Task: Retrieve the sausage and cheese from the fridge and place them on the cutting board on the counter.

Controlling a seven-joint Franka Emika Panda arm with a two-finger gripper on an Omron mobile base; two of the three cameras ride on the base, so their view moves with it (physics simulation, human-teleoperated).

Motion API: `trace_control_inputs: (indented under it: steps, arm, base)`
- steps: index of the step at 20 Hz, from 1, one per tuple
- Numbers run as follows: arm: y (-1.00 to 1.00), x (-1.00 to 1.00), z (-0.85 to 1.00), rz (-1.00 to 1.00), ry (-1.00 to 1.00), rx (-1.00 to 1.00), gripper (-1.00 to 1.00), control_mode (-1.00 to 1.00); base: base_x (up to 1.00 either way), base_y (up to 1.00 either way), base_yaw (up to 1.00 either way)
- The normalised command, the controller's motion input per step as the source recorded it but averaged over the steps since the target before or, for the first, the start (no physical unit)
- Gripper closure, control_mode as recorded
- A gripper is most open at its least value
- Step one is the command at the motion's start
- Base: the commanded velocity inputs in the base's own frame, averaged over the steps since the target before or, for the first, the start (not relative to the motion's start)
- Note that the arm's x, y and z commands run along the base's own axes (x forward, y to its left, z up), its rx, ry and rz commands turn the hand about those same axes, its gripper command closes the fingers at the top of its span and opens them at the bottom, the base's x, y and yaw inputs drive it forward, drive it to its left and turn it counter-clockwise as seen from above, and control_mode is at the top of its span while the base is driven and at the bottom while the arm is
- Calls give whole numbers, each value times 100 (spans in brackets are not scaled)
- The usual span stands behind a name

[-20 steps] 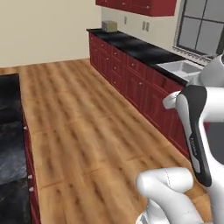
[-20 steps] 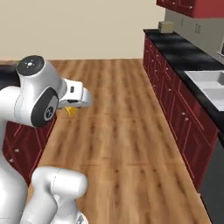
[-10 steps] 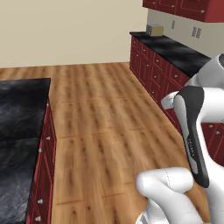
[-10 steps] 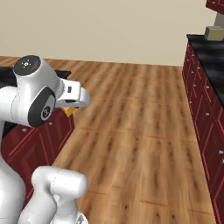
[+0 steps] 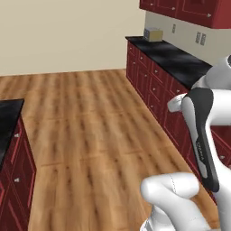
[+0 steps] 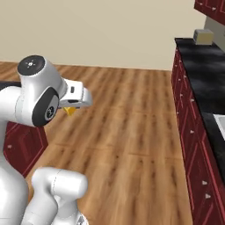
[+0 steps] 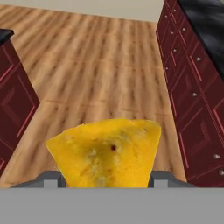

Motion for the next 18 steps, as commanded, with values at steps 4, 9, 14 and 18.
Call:
trace_control_inputs:
  steps: [4,9,14,18]
  arm:
    - [0,0,0,0,0,0,100,100]
    - [0,0,0,0,0,0,100,100]
    - [0,0,0,0,0,0,100,100]
    - [0,0,0,0,0,0,100,100]
  base:
    - [100,-43,1]
    - [100,-17,11]
    - [99,1,48]
    - [95,1,61]
